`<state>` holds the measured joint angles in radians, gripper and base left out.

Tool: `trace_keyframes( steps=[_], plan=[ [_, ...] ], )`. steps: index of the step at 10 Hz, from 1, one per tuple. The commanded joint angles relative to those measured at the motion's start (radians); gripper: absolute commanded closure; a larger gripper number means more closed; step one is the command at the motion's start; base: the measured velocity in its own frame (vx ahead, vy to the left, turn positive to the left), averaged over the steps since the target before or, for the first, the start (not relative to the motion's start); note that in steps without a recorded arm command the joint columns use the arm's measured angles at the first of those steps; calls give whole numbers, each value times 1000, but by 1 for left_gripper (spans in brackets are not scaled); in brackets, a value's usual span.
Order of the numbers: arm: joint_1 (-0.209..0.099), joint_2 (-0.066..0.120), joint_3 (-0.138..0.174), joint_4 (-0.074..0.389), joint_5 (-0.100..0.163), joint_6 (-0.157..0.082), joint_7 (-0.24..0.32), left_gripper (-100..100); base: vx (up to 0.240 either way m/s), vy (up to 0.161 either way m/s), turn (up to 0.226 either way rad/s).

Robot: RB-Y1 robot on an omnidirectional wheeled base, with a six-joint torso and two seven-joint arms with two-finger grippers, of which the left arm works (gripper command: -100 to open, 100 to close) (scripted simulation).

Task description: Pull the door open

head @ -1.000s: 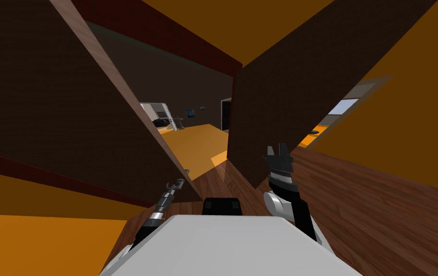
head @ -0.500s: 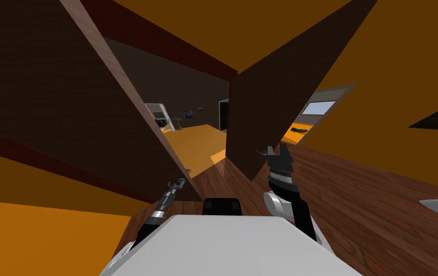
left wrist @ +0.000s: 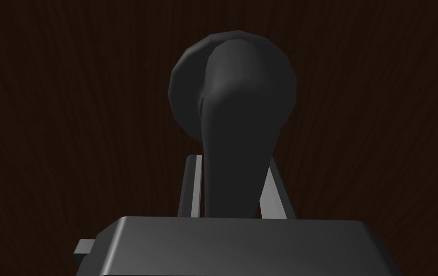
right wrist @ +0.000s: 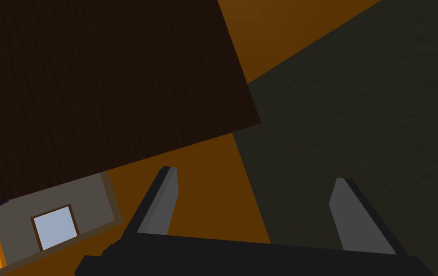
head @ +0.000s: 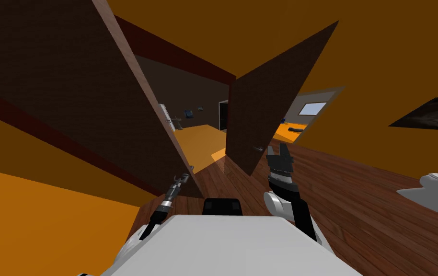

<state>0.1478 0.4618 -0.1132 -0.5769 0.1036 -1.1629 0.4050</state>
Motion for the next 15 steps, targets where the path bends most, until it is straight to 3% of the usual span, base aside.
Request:
trace_keyframes(
  steps=[1,4,5,7,8,11,15],
  plan=[
    [-38,-18,-32,24,-1,9,-5,100,-178,32,-17],
    [-50,-20,-38,30,1,14,-7,100,-93,18,-13],
    [-87,-26,-57,47,6,28,-13,100,-90,20,1],
    [-99,-28,-64,52,8,32,-15,100,-122,35,-41],
    [-135,-34,-82,69,14,46,-20,100,-135,69,-16],
    [-192,-44,-112,95,22,68,-29,100,-173,75,-30],
    [-192,-44,-112,95,22,68,-29,100,-42,9,5]
  ],
)
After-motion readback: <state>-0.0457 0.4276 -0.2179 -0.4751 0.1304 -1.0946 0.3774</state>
